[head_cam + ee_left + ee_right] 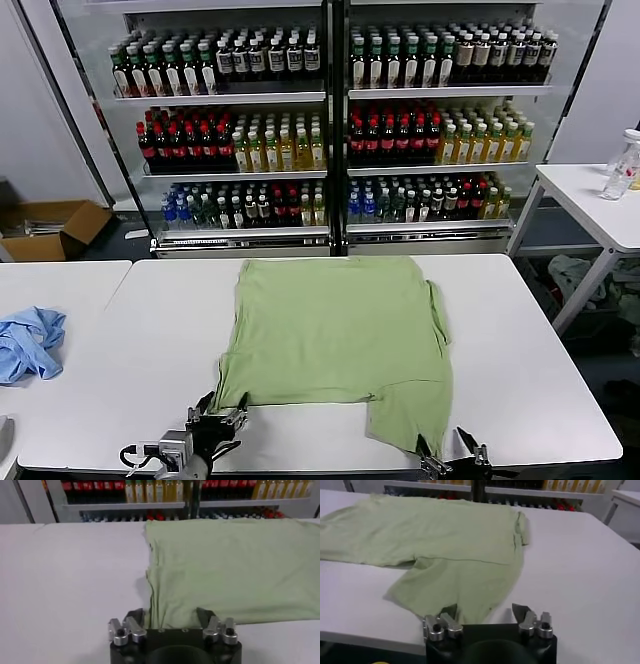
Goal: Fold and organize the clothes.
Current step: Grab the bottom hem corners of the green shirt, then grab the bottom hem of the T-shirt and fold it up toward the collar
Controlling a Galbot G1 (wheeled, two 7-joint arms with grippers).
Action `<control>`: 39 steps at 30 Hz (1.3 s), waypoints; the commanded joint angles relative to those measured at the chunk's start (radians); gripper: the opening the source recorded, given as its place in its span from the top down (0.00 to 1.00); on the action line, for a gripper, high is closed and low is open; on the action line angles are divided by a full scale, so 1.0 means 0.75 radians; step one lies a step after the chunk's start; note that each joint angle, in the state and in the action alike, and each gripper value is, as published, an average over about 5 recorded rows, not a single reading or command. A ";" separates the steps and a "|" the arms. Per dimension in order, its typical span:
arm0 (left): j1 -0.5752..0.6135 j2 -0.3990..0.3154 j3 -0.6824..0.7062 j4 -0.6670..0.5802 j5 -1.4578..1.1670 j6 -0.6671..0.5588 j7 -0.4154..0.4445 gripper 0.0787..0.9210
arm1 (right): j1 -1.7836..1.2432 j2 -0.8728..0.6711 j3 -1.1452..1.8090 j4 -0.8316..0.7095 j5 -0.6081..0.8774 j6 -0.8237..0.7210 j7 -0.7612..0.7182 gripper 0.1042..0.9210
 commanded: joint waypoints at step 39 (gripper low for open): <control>-0.514 0.313 0.085 0.235 -0.331 -0.254 0.018 0.99 | 1.188 -0.179 -0.222 -0.499 0.267 0.050 -0.034 1.00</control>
